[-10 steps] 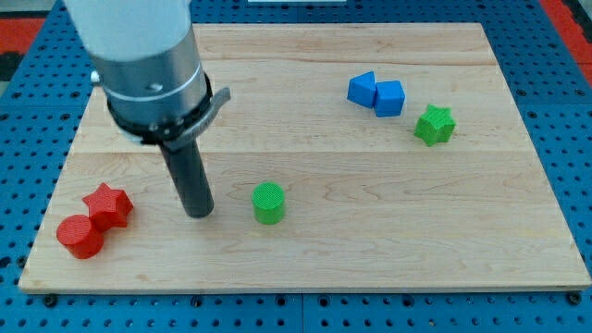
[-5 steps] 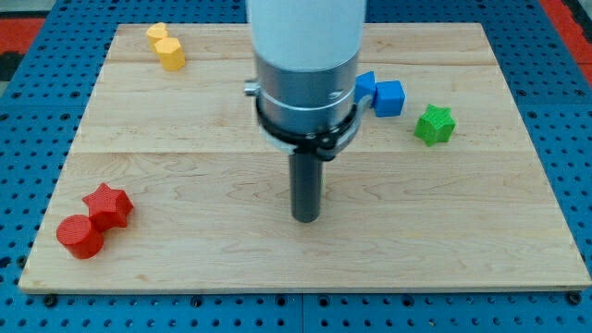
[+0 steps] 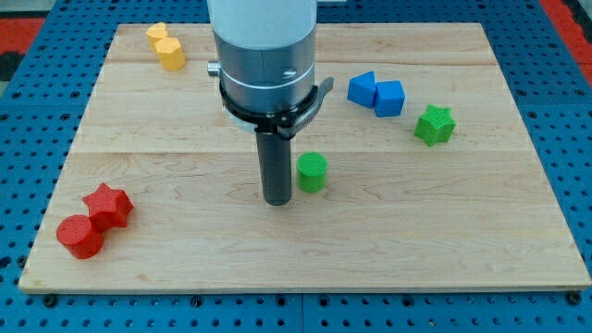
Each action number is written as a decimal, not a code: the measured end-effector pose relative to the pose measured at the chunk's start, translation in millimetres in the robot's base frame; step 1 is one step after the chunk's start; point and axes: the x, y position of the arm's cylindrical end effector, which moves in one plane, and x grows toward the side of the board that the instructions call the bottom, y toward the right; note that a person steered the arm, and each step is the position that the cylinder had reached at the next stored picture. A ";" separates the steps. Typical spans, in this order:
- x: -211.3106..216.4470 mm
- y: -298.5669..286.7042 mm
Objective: Push the green circle closer to the green star
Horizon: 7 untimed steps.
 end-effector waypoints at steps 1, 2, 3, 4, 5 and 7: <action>-14.1 7.9; -24.0 33.2; -30.3 68.7; -37.1 102.3; -45.4 125.4; -61.7 147.8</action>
